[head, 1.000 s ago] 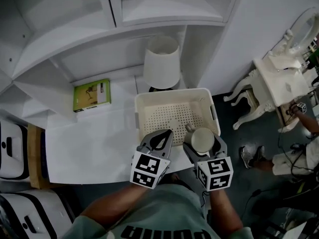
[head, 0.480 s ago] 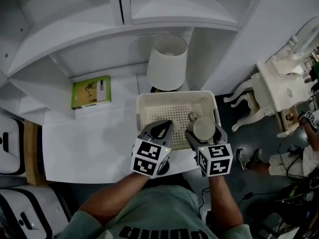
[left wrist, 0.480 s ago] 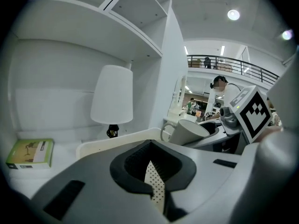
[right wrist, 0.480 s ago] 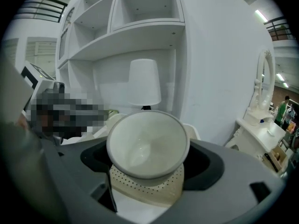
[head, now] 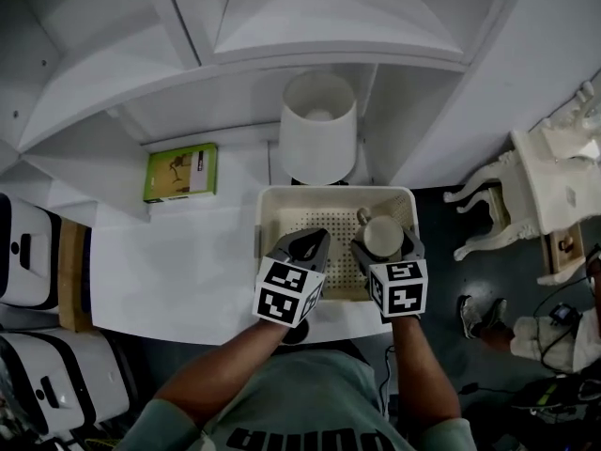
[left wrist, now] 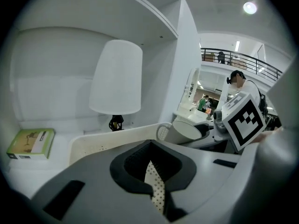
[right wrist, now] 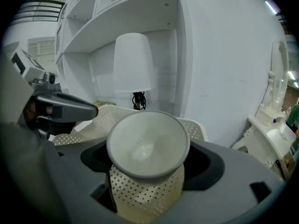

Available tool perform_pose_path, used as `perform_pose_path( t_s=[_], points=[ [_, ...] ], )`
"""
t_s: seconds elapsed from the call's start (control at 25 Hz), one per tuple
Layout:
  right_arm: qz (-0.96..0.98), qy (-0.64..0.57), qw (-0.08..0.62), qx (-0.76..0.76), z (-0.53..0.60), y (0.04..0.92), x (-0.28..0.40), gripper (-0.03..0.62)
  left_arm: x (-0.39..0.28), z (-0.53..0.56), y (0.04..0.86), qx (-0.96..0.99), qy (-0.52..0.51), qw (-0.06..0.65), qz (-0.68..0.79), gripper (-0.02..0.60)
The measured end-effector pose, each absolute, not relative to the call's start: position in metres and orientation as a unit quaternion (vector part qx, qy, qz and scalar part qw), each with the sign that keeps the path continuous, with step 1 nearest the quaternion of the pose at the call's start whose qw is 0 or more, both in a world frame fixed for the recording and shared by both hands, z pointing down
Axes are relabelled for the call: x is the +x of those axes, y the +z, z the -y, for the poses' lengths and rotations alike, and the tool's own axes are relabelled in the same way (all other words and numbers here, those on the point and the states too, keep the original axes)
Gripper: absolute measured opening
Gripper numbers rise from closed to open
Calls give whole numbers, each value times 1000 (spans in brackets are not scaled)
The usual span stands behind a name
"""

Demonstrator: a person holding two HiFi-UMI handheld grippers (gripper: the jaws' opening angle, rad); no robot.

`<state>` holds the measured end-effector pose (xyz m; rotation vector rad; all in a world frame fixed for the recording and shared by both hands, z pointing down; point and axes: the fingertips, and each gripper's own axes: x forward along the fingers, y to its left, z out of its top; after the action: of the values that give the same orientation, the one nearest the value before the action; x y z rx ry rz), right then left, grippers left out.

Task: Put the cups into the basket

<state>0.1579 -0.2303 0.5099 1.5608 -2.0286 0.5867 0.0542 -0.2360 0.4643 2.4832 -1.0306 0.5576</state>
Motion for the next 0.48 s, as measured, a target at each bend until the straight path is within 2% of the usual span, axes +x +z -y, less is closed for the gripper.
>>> perform_pose_path(
  t_s=[0.48],
  points=[
    [757,259,296,522,268,565,157,403,66,257,499,853,227,235,406,6]
  ],
)
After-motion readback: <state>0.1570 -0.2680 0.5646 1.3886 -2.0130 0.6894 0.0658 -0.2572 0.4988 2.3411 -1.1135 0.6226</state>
